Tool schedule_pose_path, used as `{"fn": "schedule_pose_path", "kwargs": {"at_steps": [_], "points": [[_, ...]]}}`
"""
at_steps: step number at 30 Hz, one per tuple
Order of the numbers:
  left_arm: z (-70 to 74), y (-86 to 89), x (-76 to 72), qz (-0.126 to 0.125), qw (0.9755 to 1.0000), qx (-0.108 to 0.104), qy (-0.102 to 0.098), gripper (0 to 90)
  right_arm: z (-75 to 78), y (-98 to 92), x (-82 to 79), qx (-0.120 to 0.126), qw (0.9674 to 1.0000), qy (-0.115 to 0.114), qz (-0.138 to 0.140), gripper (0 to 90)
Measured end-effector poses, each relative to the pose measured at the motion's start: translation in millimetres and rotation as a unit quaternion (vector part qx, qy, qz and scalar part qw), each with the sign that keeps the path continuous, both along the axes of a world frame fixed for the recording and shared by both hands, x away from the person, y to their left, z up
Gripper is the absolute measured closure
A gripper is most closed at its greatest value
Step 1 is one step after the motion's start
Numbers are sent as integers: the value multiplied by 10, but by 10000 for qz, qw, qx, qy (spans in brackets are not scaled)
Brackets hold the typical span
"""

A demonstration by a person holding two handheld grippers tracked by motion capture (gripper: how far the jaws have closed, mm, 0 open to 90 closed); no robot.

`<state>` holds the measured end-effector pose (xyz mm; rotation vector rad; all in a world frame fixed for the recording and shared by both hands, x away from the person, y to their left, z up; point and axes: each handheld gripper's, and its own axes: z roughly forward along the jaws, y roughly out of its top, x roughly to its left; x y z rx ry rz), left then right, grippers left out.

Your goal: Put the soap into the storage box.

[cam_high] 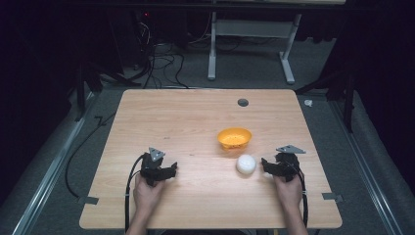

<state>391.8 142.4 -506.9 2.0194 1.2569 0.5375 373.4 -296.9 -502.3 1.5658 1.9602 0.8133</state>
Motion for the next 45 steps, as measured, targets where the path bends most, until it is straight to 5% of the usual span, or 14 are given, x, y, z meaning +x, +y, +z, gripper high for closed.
{"fn": "schedule_pose_path", "kwargs": {"at_steps": [45], "points": [[0,0,1,8,10000,-16,4,239,14,-3,-13,132,9999,0,-28,239]]}}
